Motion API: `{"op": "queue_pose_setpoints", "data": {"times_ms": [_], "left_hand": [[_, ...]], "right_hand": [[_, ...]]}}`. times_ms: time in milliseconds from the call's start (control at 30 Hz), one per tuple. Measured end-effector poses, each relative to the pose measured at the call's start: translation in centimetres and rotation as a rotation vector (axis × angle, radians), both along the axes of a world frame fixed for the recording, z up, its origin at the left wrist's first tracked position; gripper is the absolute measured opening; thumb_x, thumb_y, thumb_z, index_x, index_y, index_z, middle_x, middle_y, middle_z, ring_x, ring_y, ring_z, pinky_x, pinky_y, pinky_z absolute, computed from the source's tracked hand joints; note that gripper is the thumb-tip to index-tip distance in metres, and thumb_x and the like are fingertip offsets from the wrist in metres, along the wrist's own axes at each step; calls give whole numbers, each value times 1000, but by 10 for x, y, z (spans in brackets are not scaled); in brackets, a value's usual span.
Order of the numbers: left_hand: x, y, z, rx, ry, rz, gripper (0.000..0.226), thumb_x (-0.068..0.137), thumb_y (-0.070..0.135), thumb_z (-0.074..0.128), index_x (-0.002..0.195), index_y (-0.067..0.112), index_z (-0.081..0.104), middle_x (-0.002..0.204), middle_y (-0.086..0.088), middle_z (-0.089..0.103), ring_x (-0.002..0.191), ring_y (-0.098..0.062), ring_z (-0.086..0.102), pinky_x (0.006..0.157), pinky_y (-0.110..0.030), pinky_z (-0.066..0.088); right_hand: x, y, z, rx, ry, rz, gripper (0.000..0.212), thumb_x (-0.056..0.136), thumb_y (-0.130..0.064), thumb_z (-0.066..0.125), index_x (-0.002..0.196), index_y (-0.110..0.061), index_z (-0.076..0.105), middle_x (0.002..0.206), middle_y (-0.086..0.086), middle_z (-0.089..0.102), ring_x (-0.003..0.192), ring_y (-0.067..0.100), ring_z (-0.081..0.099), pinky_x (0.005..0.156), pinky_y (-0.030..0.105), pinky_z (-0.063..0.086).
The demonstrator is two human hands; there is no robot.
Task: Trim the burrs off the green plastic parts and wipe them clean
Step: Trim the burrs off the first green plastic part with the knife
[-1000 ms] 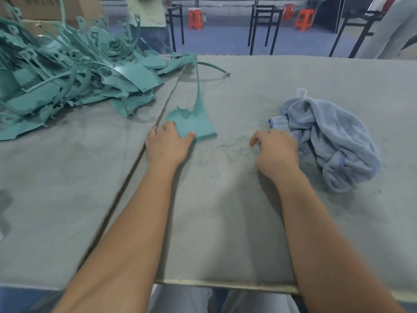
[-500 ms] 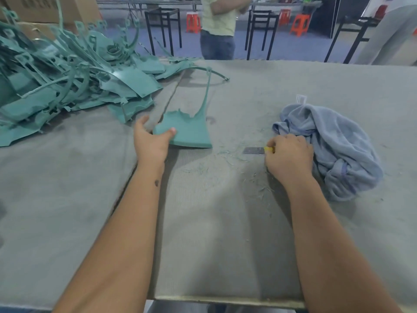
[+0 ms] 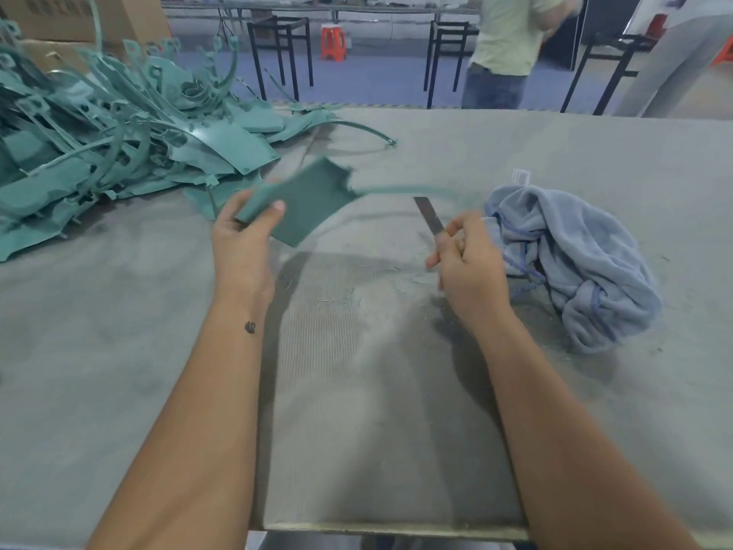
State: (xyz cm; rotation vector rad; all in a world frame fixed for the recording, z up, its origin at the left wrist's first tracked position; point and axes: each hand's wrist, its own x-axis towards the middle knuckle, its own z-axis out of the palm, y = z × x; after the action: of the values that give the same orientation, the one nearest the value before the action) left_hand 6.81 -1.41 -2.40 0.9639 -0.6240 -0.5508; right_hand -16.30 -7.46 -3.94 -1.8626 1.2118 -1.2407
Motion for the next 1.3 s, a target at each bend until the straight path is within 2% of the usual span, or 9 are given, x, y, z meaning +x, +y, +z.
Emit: {"op": "queue_pose_setpoints", "data": {"times_ms": [200, 300, 367, 533, 700, 833, 967, 1133, 1300], "left_hand": [[-13, 5, -3, 431, -593, -111, 28, 79, 6, 76, 91, 31, 71, 156, 0, 29, 138, -8, 31, 103, -8, 23], [-16, 9, -4, 529, -601, -278, 11, 85, 42, 70, 93, 37, 75, 134, 16, 53, 117, 7, 50, 99, -11, 33], [-15, 7, -5, 559, -532, -267, 32, 89, 58, 54, 88, 36, 77, 109, 22, 65, 99, 8, 57, 89, -15, 41], [-14, 0, -11, 575, -586, -93, 9, 88, 19, 69, 94, 26, 69, 95, 2, 69, 73, -13, 62, 64, -13, 51], [-22, -4, -15, 672, -1037, -131, 49, 90, 35, 66, 135, 22, 54, 134, 0, 54, 133, -19, 38, 115, -35, 28], [-24, -1, -9, 612, -815, -229, 25, 88, 35, 69, 106, 17, 71, 103, -6, 71, 102, -24, 64, 93, -44, 51], [-25, 0, -5, 537, -548, -203, 23, 87, 28, 71, 87, 6, 67, 83, -10, 70, 70, -17, 61, 68, -36, 50], [-21, -4, -2, 439, -198, 80, 16, 96, 32, 59, 94, 16, 61, 90, 0, 68, 78, -16, 65, 64, -29, 53], [-44, -11, -2, 352, 337, -292, 15, 100, 3, 45, 111, 12, 52, 109, -11, 65, 91, -27, 67, 53, -38, 60]], "right_hand": [[7, 3, 1, 111, -189, 28, 25, 92, -24, 52, 70, -27, 43, 56, -12, 43, 52, 7, 37, 50, 25, 33], [8, 1, 4, 246, -315, 92, 21, 94, -23, 52, 76, -13, 51, 64, -5, 40, 56, 9, 33, 53, 25, 28], [9, 0, 4, 336, -358, 120, 17, 95, -24, 52, 85, -10, 54, 67, -2, 41, 56, 9, 34, 54, 25, 28], [14, 3, 3, 386, -396, 193, 15, 92, -27, 60, 79, -23, 54, 54, -16, 50, 45, 1, 44, 46, 17, 36], [18, 4, 1, 345, -176, 169, 27, 79, -28, 76, 81, -24, 49, 67, -8, 51, 54, 8, 46, 55, 24, 39], [19, 4, 3, 248, -241, 129, 28, 81, -16, 74, 78, -26, 48, 67, -12, 53, 53, 2, 47, 55, 17, 42], [16, 0, 0, 205, -322, 45, 19, 96, -21, 53, 79, -26, 48, 75, 0, 57, 51, 4, 45, 51, 23, 40], [8, -2, -1, 171, -388, -22, 24, 103, -26, 40, 86, -29, 57, 68, -10, 56, 56, 3, 47, 55, 21, 39], [15, 6, 3, 188, -463, 122, 31, 97, -41, 38, 87, -25, 62, 54, -8, 37, 47, 5, 30, 46, 20, 26]]}}
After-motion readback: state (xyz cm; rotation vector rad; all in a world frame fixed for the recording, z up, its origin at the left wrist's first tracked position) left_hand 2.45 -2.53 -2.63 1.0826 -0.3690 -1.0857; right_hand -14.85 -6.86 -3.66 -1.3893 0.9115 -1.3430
